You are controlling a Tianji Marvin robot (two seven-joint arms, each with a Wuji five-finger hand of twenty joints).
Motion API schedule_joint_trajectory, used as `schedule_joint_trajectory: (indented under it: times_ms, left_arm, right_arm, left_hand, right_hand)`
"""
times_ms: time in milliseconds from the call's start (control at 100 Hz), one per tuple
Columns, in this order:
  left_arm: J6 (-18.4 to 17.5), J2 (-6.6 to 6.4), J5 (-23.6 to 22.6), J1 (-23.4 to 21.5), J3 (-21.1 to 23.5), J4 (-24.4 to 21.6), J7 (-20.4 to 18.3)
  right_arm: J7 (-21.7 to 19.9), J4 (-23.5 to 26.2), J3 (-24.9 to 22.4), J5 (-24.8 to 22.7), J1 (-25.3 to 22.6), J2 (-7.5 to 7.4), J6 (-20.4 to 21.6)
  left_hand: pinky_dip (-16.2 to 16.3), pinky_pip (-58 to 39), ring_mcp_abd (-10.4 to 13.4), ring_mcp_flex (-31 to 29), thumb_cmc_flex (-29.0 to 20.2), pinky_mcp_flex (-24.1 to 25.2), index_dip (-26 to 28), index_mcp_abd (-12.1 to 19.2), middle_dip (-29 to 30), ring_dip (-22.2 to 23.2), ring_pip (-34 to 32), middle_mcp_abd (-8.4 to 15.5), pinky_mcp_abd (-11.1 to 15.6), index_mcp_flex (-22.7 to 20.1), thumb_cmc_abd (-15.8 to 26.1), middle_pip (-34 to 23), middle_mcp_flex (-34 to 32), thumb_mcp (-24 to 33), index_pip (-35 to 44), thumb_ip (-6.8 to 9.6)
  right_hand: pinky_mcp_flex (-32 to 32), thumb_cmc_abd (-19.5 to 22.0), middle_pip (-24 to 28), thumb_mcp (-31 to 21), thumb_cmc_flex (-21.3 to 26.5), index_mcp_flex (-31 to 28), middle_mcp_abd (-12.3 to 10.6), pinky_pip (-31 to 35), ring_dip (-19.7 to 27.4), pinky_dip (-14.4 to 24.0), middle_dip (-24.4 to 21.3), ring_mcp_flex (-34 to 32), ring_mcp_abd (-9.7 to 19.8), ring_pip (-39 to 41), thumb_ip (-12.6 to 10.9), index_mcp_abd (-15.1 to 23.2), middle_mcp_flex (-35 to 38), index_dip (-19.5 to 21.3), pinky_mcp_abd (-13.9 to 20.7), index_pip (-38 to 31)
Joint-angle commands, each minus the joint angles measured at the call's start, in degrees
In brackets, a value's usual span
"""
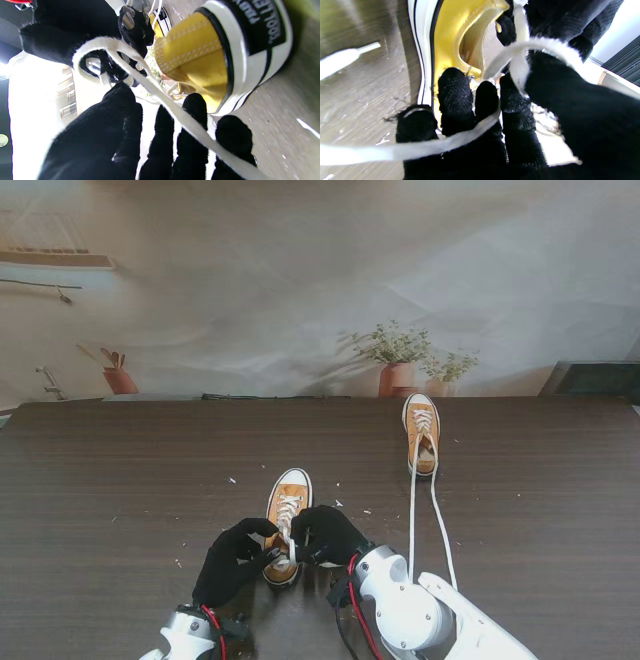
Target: Tie the shoelaces into a bow on the shoes
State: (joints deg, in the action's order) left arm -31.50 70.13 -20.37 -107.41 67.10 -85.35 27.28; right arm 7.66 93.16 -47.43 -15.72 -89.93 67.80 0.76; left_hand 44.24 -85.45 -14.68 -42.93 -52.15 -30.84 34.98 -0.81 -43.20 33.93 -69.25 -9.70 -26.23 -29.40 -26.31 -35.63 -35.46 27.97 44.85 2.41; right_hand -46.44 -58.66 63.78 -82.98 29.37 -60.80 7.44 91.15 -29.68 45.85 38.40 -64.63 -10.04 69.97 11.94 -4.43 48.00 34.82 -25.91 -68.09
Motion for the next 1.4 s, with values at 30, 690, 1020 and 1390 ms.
schedule_joint_trajectory:
  times_ms: [30,690,1020,1390]
  left_arm:
    - [0.4,0.14,-1.0,0.7,-0.9,0.0,0.1]
    - [1.6,1.14,-2.2,2.8,-4.2,0.9,4.1]
    - [1.2,0.78,-0.9,1.1,-2.4,-1.0,2.4]
    - [2.7,0.35,0.5,-1.1,0.4,-2.6,0.6]
  right_arm:
    - [-0.9,0.2,-0.1,0.1,-0.1,-0.05,-0.1]
    - [-1.1,0.6,0.0,0.1,-0.5,-0.15,0.4]
    - [-1.1,1.1,-0.1,-0.4,-0.8,-0.24,-0.3]
    - [-1.2,1.4,-0.4,-1.5,-1.1,-0.42,-1.4]
  left_hand:
    - [0.5,-1.0,1.6,-0.4,1.8,-0.7,-1.2,7.8,1.4,1.5,-0.6,1.5,-1.0,-2.4,-2.9,-1.7,0.3,0.9,-0.8,-2.60]
    - [-0.3,-4.8,1.2,-6.1,-6.7,-4.8,-6.6,11.1,-9.1,0.1,-3.3,2.1,-1.7,-11.9,1.4,-0.7,-10.0,-8.4,7.2,-4.97]
    - [0.4,-3.5,0.3,-5.0,-0.4,-3.9,2.4,6.0,-11.4,0.2,-2.9,0.7,-3.0,-11.7,-3.2,1.2,-10.0,7.1,10.2,-1.64]
    - [0.5,-2.5,-0.1,-3.5,0.8,-2.9,7.8,3.8,-13.2,0.6,-2.3,0.2,-3.4,-7.8,-3.0,1.8,-8.4,10.4,13.1,-0.22]
  right_hand:
    - [0.3,0.2,-0.4,-7.0,-0.3,-0.4,-1.4,1.4,-0.1,-0.1,-0.3,0.1,-0.5,0.7,0.8,2.6,-1.1,1.4,0.0,-0.7]
    - [0.5,0.4,-0.5,-7.0,-0.1,-0.3,-1.3,1.5,-0.2,0.1,-0.3,0.0,-0.4,0.9,1.2,2.5,-0.9,1.3,0.1,-0.6]
    - [0.8,0.6,-0.5,-6.9,-0.1,-0.3,-1.5,1.4,-0.1,0.1,-0.3,0.3,-0.4,0.8,1.4,2.7,-1.1,1.2,0.1,-0.6]
    - [4.3,1.7,-0.7,-5.9,0.1,0.2,-2.1,-1.9,0.5,-0.8,-0.4,2.3,-0.1,-1.4,1.7,3.3,-3.0,1.1,0.3,0.0]
